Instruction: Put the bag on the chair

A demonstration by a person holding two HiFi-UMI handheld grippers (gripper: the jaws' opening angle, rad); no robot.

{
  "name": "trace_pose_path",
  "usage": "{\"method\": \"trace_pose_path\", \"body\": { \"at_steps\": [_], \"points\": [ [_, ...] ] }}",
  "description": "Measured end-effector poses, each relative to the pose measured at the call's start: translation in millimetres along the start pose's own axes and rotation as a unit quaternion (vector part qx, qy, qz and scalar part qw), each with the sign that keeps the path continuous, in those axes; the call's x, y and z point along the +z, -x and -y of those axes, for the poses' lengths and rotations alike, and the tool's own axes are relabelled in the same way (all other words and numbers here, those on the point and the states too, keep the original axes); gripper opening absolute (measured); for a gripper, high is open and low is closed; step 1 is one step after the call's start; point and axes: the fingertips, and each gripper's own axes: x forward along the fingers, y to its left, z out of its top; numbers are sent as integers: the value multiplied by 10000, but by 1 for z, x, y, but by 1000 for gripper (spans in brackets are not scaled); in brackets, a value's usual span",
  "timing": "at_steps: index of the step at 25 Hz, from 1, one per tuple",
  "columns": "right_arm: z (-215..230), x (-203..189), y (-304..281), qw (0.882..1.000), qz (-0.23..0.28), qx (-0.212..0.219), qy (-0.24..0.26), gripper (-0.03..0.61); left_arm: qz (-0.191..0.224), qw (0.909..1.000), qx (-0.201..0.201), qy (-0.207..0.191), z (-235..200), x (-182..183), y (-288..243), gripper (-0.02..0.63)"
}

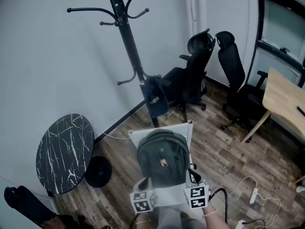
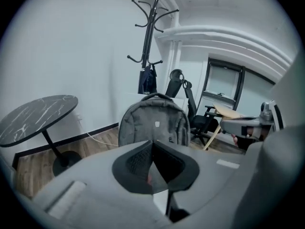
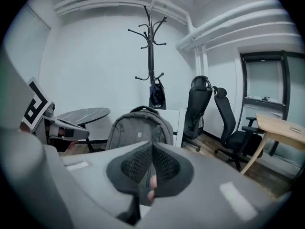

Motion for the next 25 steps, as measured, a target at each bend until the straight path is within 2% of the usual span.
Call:
{"method": "trace_pose_path", "body": {
  "at_steps": [4,9,17,25],
  "points": [
    [-19,19,35,9988,332,145,341,3,291,9991,-218,-219,29,19,32,10],
    [-28,31,68,9973,561,440,172,3,782,9953,-437,-376,61,47,73,9],
    [-38,52,116,9946,853,356,481,3,1192,9830,-761,-1168,106,72,135,9],
    [-50,78,148,9923,1115,203,497,3,1717,9666,-973,-1633,119,94,177,9]
  ]
}}
